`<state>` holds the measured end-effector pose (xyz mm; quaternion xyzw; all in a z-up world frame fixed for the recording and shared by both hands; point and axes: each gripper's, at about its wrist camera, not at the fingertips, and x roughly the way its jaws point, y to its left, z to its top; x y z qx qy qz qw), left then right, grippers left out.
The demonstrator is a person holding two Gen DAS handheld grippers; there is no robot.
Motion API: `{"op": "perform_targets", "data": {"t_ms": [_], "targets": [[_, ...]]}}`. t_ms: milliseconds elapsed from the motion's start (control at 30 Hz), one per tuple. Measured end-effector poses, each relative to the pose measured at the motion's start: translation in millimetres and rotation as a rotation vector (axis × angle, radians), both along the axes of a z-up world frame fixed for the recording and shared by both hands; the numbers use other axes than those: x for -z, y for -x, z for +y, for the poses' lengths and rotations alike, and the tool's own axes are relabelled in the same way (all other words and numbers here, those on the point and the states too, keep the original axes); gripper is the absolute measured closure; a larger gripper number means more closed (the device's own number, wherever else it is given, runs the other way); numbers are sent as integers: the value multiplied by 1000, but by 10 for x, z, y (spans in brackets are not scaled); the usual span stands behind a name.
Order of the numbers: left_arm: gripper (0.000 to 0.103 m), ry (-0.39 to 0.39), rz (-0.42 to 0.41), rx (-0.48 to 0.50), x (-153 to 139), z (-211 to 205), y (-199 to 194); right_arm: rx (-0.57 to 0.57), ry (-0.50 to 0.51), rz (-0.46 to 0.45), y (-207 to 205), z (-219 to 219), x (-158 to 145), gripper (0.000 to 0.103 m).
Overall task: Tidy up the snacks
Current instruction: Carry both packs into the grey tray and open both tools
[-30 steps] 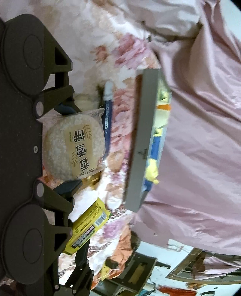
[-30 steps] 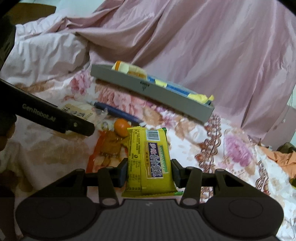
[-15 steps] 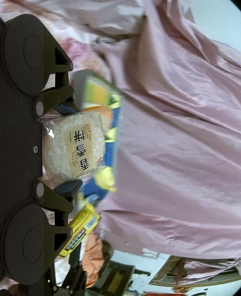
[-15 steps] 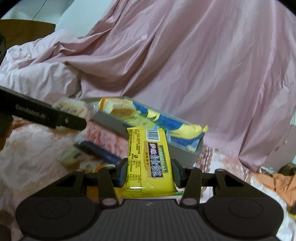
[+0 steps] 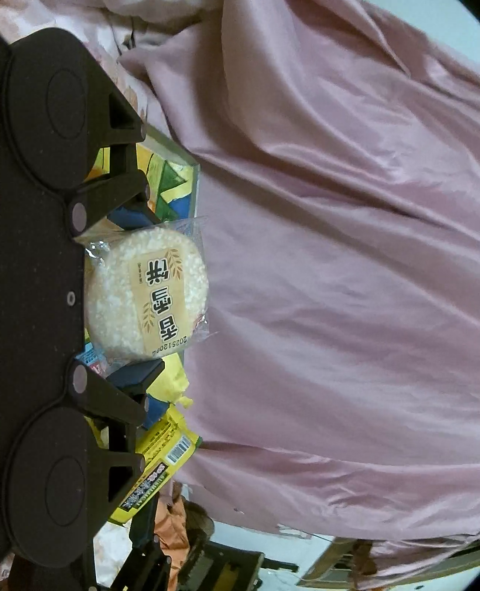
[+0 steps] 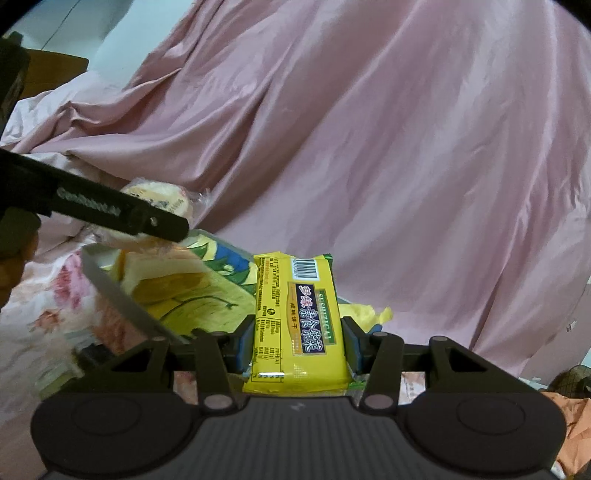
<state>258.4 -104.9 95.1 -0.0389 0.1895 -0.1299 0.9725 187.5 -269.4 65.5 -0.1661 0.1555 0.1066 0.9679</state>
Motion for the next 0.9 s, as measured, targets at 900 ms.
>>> {"op": "perform_targets", "data": {"t_ms": [900], "targets": [[31, -29, 109, 19, 438, -279, -363, 32, -59, 81, -390, -130, 361, 58]]}}
